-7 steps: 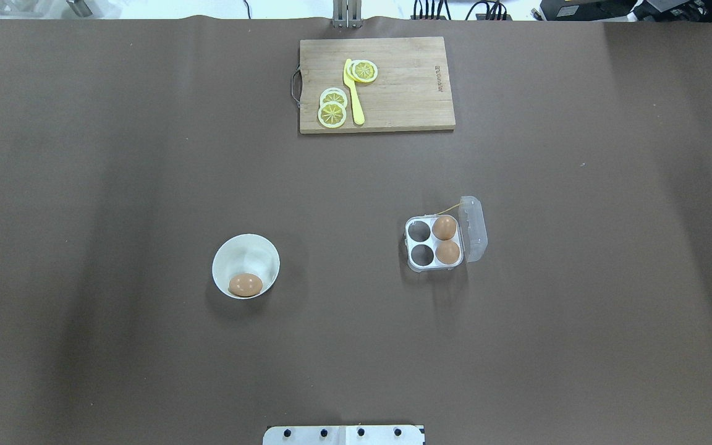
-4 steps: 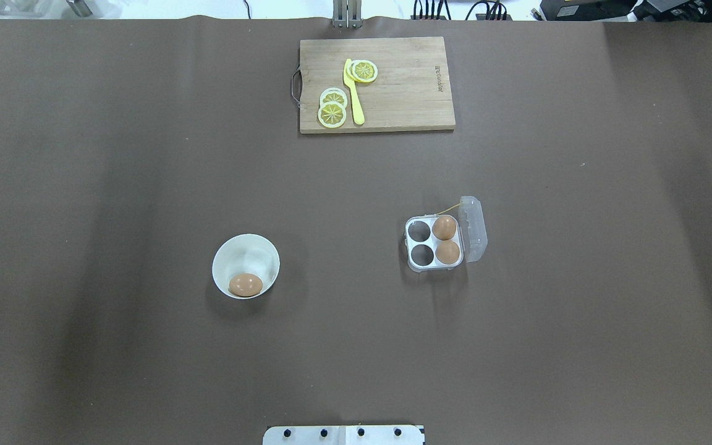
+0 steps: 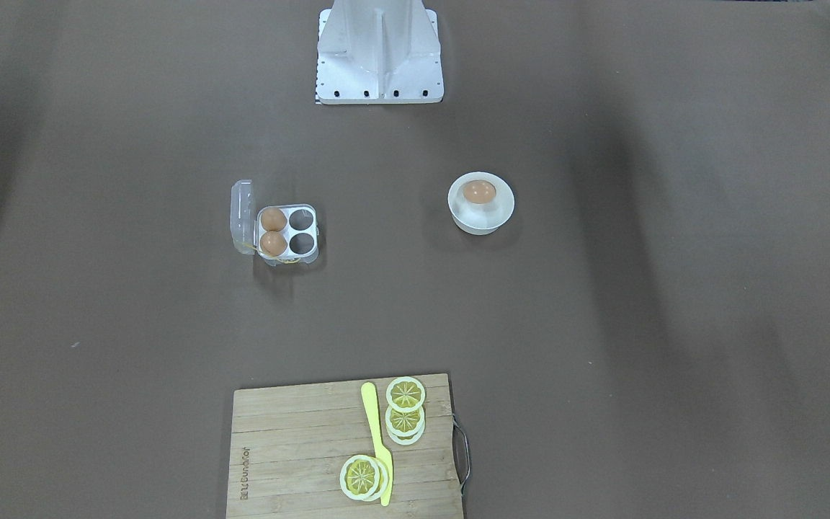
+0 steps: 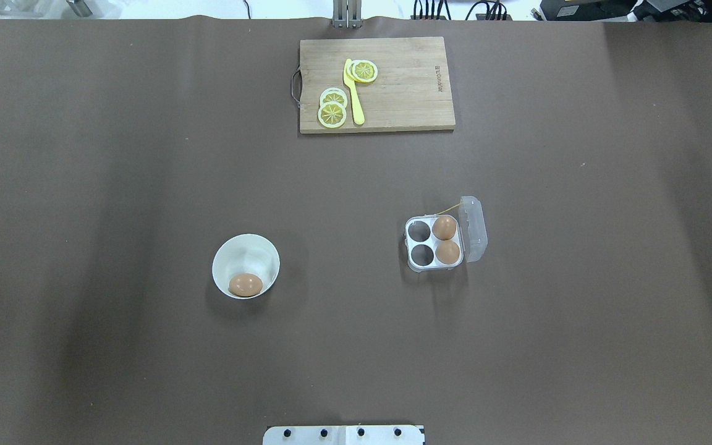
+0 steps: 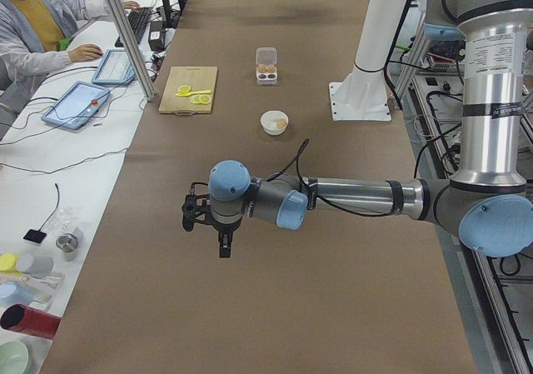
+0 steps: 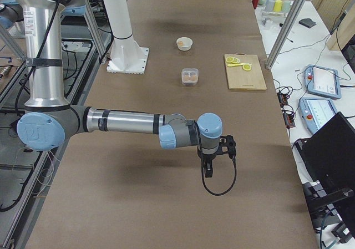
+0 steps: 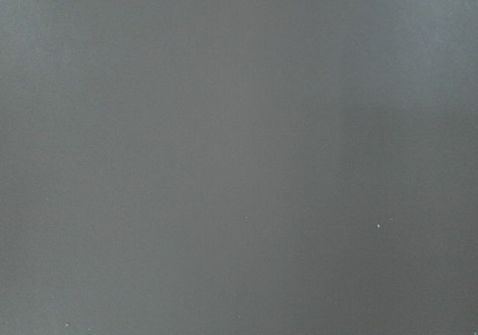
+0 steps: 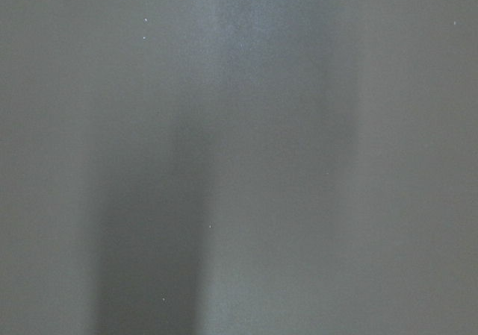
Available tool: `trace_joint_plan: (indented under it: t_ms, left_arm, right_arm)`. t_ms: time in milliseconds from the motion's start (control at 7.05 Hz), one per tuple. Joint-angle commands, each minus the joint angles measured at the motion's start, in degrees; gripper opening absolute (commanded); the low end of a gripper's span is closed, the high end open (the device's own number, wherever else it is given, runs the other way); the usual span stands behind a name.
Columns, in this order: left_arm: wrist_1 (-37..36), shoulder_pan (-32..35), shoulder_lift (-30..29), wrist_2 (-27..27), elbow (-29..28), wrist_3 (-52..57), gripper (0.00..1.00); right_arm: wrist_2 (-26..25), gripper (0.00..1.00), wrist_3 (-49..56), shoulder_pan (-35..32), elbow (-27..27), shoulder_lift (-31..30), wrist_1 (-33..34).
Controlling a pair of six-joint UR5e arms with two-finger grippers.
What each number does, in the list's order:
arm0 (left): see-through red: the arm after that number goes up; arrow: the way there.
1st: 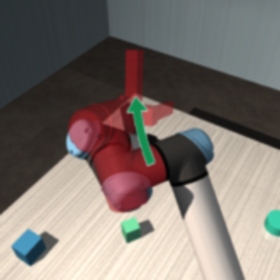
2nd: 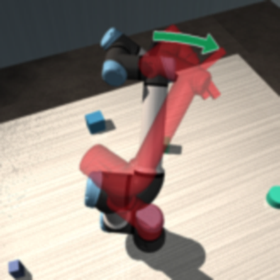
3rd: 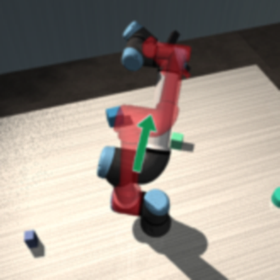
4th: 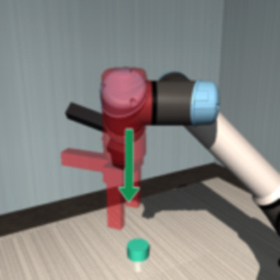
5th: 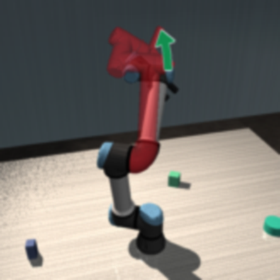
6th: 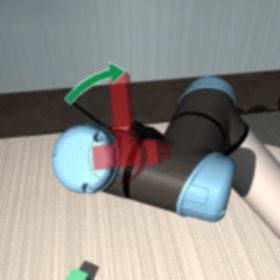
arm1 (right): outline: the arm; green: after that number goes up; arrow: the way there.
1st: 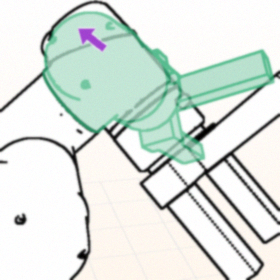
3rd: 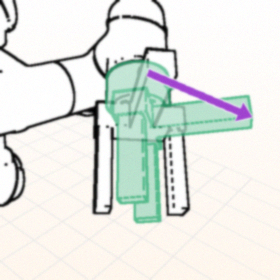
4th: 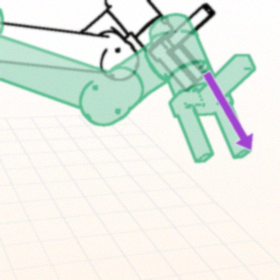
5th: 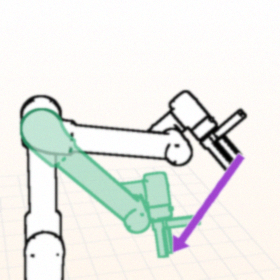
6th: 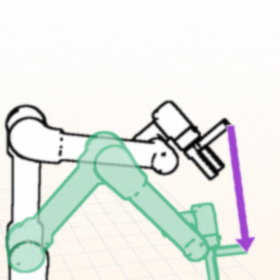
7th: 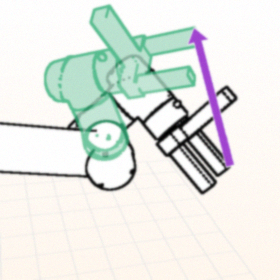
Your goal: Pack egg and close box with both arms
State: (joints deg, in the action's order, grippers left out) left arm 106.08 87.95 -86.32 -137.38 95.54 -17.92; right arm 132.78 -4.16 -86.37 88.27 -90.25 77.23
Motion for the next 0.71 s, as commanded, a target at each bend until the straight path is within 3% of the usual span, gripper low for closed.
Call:
trace_joint_plan:
  t_ms: [0,284,568]
  left_arm:
    - [3.76,-2.06,0.10,0.10,1.48,-0.28,0.99]
    - [14.45,-10.65,-0.25,0.36,3.68,-0.63,0.98]
    - [15.38,-15.68,-0.77,0.80,8.50,-0.98,0.98]
  right_arm:
    - [0.11,1.00,0.03,0.41,-0.03,0.43,-0.41]
    - [0.37,1.00,0.12,1.81,0.06,0.69,-0.41]
    - [3.69,1.00,0.21,2.08,0.41,0.69,-0.50]
